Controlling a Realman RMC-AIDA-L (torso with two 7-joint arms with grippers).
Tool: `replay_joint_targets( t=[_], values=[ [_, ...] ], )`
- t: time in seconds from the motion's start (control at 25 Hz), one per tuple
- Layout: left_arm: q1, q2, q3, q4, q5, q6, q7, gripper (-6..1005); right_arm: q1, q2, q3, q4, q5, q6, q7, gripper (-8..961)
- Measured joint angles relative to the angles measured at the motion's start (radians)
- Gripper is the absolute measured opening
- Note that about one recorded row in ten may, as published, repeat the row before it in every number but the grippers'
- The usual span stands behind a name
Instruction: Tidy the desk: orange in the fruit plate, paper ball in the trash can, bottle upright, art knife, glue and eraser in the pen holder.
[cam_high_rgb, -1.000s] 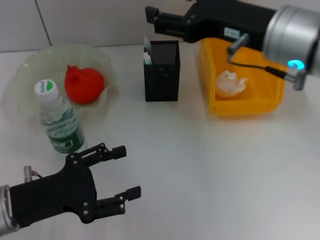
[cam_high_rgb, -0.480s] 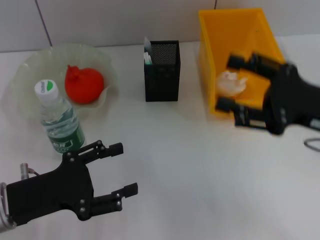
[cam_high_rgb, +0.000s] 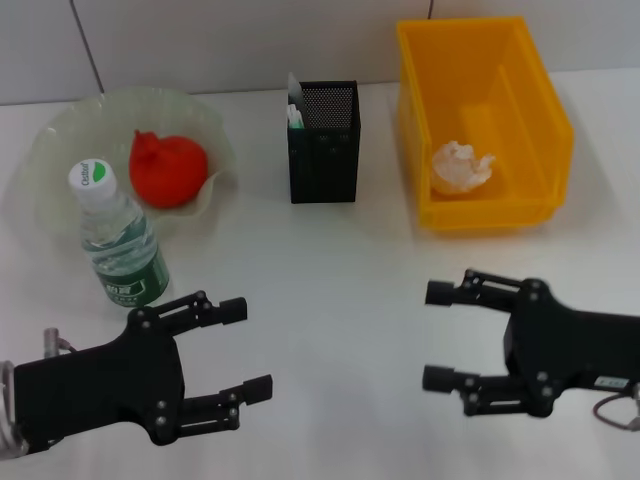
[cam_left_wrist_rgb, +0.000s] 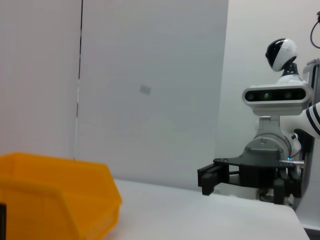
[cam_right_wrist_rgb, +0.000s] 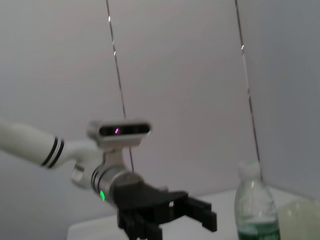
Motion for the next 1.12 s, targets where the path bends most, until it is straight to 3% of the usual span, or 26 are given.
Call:
replay_joint_targets(
  t=[0.08, 0.12, 0.32, 1.12],
  values=[
    [-0.004, 0.001, -0.003, -0.001, 0.009, -0.001, -0.013, 803, 0.002, 0.006, 0.001, 0.007, -0.013, 0.012, -0.002, 828],
    [-0.038, 0.001, -0.04, -0.029, 0.083, -0.004, -0.086, 803, 0.005, 0.009, 0.001, 0.014, -0.015, 0.016, -0.002, 828],
    [-0.043, -0.006, -0.053, -0.039, 0.103, -0.002, -0.094, 805, 0.019, 0.01, 0.001, 0.051, -0.021, 0.032, -0.001, 828],
    [-0.044, -0.005, -0.054, -0.041, 0.105, -0.005, -0.097, 805, 0.063, 0.016, -0.009, 0.089, -0.054, 0.086, 0.037, 827]
  ],
)
